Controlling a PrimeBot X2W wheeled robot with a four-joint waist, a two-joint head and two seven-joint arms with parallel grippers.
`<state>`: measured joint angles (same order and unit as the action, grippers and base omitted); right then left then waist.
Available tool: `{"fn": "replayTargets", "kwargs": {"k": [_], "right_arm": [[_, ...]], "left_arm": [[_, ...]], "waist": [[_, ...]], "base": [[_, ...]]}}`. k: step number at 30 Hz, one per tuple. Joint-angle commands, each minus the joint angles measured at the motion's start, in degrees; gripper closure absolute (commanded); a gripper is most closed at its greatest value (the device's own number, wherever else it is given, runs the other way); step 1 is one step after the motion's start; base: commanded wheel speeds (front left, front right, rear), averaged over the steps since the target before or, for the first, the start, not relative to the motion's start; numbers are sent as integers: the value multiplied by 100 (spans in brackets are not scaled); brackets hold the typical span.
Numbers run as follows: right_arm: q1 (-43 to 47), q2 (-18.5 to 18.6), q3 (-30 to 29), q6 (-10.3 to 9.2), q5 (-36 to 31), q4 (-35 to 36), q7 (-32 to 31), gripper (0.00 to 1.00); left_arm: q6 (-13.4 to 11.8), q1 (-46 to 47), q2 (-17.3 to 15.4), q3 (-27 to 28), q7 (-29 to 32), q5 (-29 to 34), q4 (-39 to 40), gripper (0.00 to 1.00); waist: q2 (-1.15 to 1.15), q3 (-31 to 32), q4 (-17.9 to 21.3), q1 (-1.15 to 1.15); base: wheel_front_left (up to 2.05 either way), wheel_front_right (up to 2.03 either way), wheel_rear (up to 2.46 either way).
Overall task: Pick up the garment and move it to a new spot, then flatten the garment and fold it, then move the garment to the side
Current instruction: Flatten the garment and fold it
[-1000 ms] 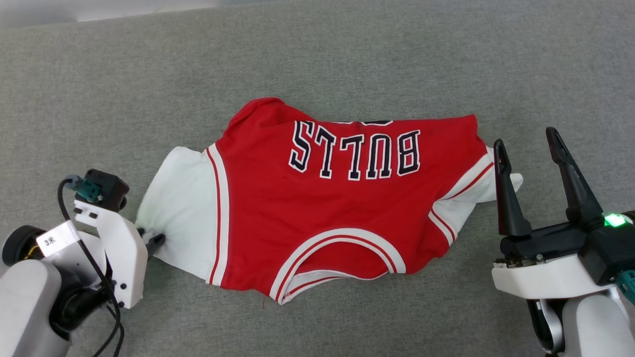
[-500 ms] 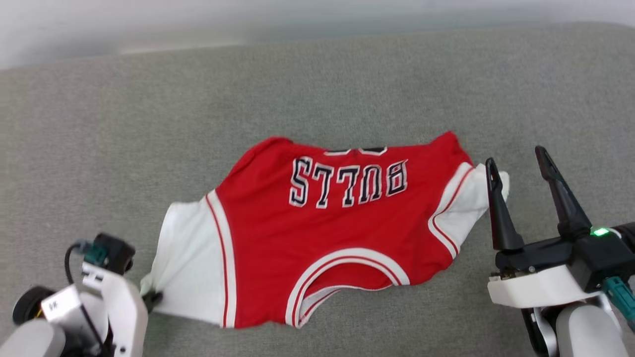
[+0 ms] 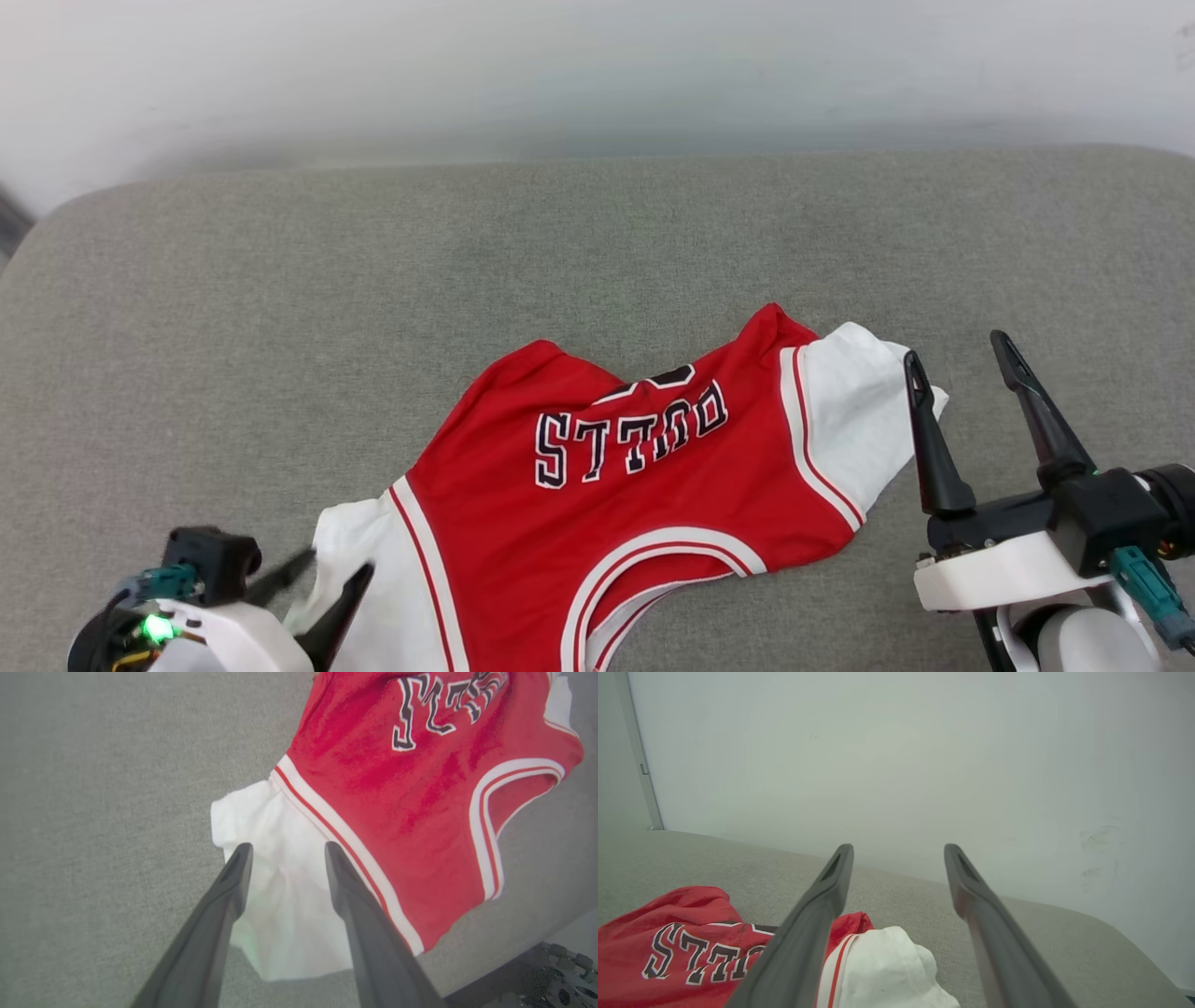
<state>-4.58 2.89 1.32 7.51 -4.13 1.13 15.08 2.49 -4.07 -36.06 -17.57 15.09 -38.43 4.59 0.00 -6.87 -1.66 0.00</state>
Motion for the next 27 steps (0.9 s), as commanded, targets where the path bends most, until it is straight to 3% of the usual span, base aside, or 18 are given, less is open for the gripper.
{"fn": "replayTargets", "kwargs": {"k": [1,9,13,15,19,23,27], "right_arm": [[80,-3,-23,-4,-37,20,14,0],[178,-4,-176,-4,-135,133,14,0],[179,8,-55,-4,-305,-50,13,0],[172,212,109,-4,-252,-269,-114,0],[-66,867,741,-4,340,-421,-1183,0],[-349,1660,1498,-4,1327,-282,-2659,0],[-649,2121,1809,-4,2345,-224,-4325,0]], "left_arm": [[-49,104,70,84,-242,65,12,0],[-421,224,699,441,-2716,942,-197,0],[-617,172,981,609,-3015,1431,-51,0],[-693,204,1200,805,-3033,1716,229,0],[-603,71,1580,1033,-3026,2186,583,0],[-390,66,1831,1118,-3028,2491,614,0],[-176,171,2019,1177,-3029,2661,512,0]], "waist": [[0,35,-25,0],[0,224,-113,0],[0,278,-178,0],[0,283,-232,0],[0,247,-336,0],[0,143,-439,0],[0,-7,-591,0]], "base": [[0,0,0],[0,0,0],[0,0,0],[0,0,0],[0,0,0],[0,0,0],[0,0,0]]}}
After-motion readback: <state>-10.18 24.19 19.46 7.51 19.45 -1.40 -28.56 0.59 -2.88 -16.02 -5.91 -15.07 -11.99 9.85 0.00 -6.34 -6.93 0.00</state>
